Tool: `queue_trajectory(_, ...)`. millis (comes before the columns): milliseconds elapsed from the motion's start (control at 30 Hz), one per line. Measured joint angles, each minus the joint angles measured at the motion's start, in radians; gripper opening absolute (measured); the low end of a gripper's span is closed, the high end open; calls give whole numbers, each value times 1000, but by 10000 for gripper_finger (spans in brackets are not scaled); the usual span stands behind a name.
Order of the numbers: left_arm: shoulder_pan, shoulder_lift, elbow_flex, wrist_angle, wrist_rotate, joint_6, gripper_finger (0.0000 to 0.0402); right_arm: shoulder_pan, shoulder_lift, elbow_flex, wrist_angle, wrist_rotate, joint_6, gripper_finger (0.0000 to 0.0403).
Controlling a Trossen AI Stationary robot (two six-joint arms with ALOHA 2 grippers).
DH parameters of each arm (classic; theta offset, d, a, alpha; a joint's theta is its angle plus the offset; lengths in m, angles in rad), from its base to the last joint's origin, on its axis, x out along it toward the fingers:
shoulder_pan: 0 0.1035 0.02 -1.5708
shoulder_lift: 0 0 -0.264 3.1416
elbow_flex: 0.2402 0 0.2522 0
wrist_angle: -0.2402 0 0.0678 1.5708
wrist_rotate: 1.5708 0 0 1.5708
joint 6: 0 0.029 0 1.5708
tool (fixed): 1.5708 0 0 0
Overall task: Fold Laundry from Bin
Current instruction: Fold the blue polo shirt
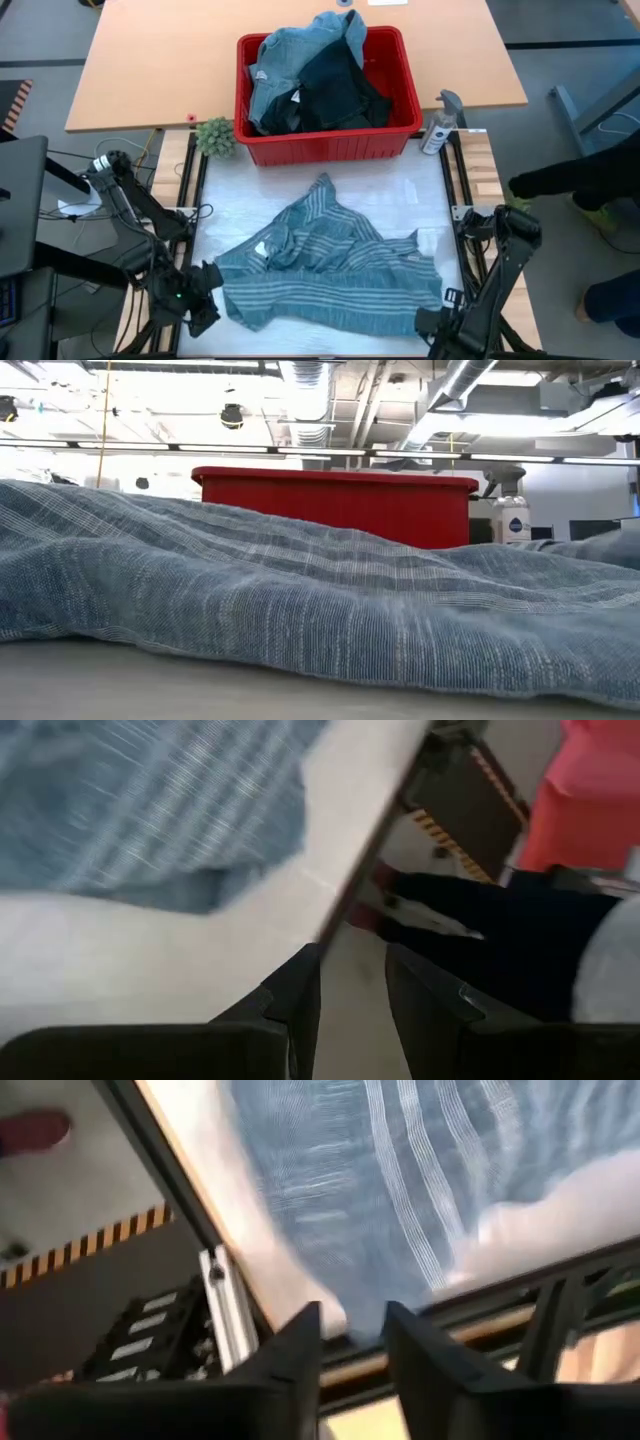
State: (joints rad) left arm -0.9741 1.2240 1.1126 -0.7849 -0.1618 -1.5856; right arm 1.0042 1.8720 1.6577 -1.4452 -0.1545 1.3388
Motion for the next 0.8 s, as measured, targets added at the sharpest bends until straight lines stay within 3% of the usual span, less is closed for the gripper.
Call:
queue_trajectory(67, -17, 0, 6, 38, -76, -32, 101, -1, -6, 0, 39, -1, 0, 204)
queue_trajectory(133, -32, -2, 34, 57, -230, -42, 94, -3, -32, 1, 82, 31, 8, 246)
queue_trajectory(267, -18, -18, 105, 57, -602, 16, 79, -38, -133, 22, 40, 265, 80, 302)
queue_trajectory(333, 14, -23, 127, 36, -701, 98, 76, -89, -191, 23, -12, 402, 98, 314)
queue_trajectory(467, 153, -57, 133, -73, -654, 189, 81, -258, -269, 23, -74, 522, -31, 318)
queue_trajectory(633, 361, -55, 132, -173, -630, 359, 108, -523, -280, 23, 16, 594, -400, 317)
queue_trajectory(700, 451, -57, 121, -137, -598, 444, 125, -624, -265, 23, 82, 598, -542, 317)
queue_trajectory(800, 572, -54, 89, -35, -456, 589, 153, -758, -245, -6, 205, 516, -746, 317)
